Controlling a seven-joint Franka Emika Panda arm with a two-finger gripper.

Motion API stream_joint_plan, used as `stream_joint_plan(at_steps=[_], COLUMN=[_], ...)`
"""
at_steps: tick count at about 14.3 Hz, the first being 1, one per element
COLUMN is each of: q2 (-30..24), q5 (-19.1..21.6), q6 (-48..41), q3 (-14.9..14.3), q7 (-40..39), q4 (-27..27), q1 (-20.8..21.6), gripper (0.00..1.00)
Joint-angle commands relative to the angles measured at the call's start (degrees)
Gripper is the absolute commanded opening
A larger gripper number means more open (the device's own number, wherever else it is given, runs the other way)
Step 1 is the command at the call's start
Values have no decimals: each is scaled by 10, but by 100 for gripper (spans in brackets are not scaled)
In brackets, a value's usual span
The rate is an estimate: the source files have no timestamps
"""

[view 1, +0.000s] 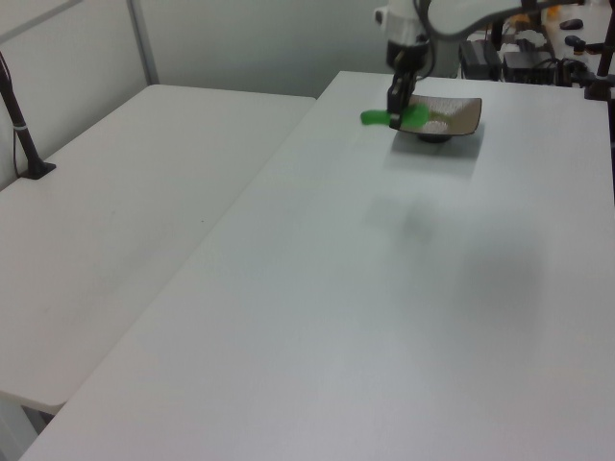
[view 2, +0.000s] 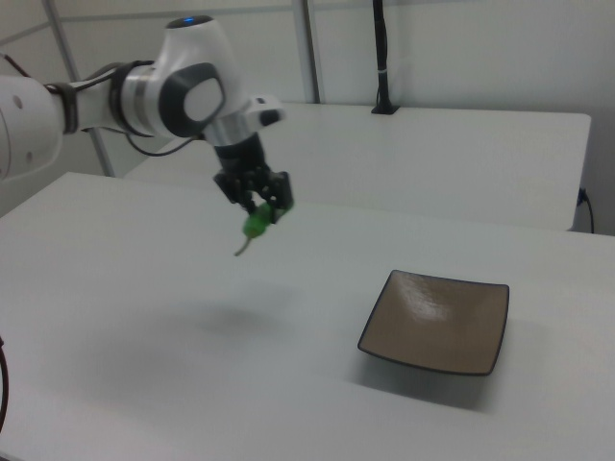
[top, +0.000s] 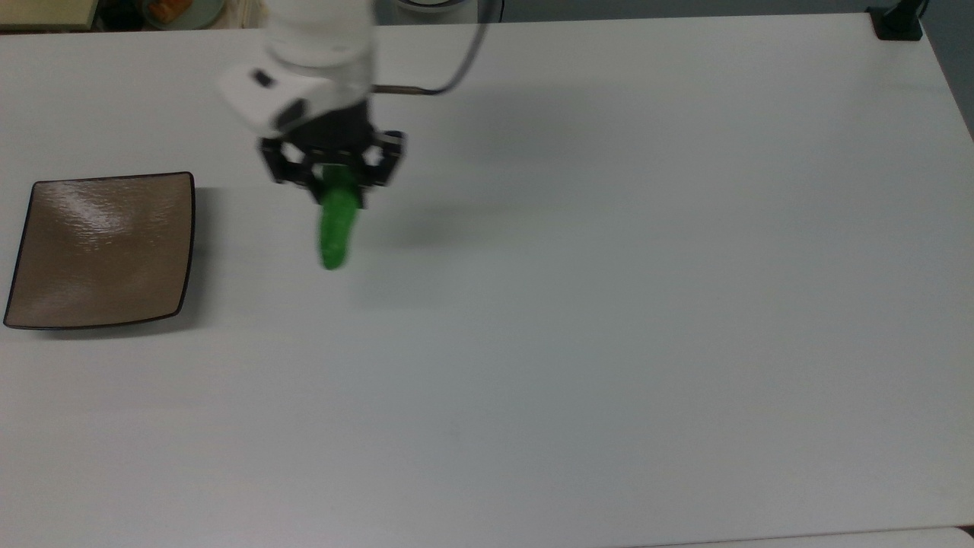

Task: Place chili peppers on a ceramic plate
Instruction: 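Lower the chili pepper onto the plate and open the gripper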

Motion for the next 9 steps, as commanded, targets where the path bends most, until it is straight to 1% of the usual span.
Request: stream_joint_plan(at_steps=[1, 3, 4, 6, 7, 8, 9], q2=[-13, -4, 7, 27, 37, 42, 49], q5=[66, 96, 112, 131, 151, 174, 199], q6=[35, 81, 105, 130, 151, 163, 172], q3=[-67, -83, -99, -114, -114, -114, -114], q7=[-98, -128, -151, -176, -180, -182, -190], q4=[-29, -41, -45, -47, -46, -46, -45], q1=[-20, -43, -51, -66, -86, -97, -103], gripper=[13, 13, 13, 13, 16, 16, 22])
